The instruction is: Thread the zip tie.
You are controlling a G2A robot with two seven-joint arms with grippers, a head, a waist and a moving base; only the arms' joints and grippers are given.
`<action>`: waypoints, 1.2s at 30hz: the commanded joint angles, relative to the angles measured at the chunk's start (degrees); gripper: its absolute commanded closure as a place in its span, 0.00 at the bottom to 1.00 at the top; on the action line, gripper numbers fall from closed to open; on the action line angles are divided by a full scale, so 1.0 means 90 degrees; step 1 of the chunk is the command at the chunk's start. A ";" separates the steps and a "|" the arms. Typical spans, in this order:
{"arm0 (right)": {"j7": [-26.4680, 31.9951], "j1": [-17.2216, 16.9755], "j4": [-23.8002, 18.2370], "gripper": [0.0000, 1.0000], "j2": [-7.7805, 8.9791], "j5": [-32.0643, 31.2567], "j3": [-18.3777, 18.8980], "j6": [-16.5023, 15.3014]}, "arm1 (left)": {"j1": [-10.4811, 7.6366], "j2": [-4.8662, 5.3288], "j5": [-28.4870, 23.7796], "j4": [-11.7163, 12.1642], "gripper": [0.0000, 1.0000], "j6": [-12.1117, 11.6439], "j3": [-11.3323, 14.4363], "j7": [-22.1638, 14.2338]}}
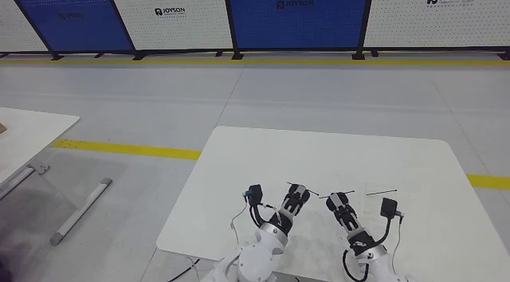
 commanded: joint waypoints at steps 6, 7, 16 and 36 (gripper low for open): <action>-0.0089 -0.0066 -0.0087 1.00 -0.0002 -0.0053 0.0071 -0.0037 | 0.0015 -0.0012 0.0228 0.0011 1.00 -0.0018 0.0040 0.0081; -0.0113 -0.0089 -0.0110 1.00 0.0002 -0.0068 0.0108 -0.0037 | 0.0014 -0.0013 0.0305 0.0019 1.00 -0.0026 0.0050 0.0107; -0.0165 -0.0217 -0.0322 1.00 0.0023 -0.0250 0.0273 0.0307 | 0.0021 0.0002 0.0744 0.0026 1.00 -0.0094 0.0117 0.0099; -0.0060 -0.0153 -0.0423 1.00 0.0002 -0.0616 0.0217 0.0567 | 0.0021 0.0002 0.0744 0.0026 1.00 -0.0094 0.0117 0.0099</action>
